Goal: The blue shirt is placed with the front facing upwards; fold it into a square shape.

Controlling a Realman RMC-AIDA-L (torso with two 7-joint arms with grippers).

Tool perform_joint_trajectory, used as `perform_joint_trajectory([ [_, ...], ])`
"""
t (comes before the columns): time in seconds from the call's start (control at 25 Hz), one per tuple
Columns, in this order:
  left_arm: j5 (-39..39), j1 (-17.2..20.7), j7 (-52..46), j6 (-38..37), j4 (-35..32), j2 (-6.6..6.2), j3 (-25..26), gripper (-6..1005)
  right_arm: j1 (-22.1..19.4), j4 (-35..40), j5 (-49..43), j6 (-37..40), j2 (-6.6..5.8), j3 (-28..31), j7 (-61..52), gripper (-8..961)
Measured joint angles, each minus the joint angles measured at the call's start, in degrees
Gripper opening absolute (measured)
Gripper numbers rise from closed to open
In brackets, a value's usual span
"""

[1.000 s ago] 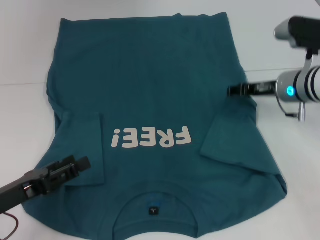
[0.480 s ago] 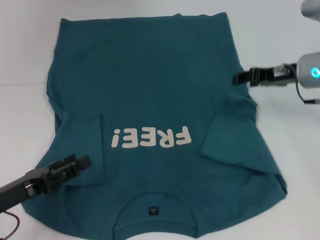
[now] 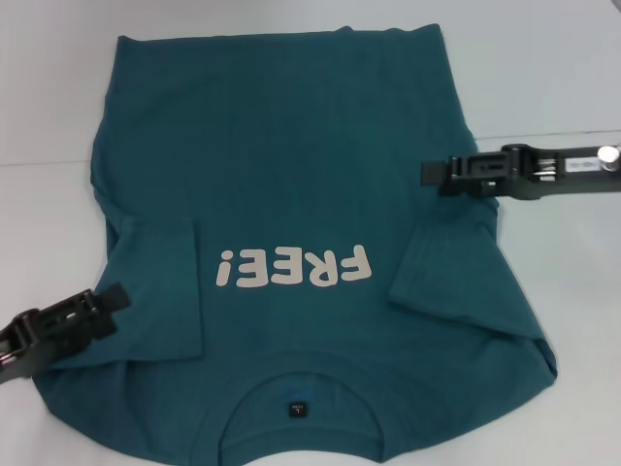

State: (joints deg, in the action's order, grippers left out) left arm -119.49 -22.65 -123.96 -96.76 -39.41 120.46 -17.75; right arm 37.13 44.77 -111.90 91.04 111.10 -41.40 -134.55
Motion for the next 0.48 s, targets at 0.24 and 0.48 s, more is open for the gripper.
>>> perform_joint_trajectory([
  [0.24,-5.73,-0.29,-11.95,-3.43,-5.30,-1.54,0.06,813,-1.47,-0.12,1.59,5.44,-0.25,0.91,0.59,633],
  [0.48,-12.19,-1.16,-17.95,-1.00,-8.15,-2.72,0.26,813,-2.81,-0.22,1.26,4.79,-0.01,1.06,0.96,633],
])
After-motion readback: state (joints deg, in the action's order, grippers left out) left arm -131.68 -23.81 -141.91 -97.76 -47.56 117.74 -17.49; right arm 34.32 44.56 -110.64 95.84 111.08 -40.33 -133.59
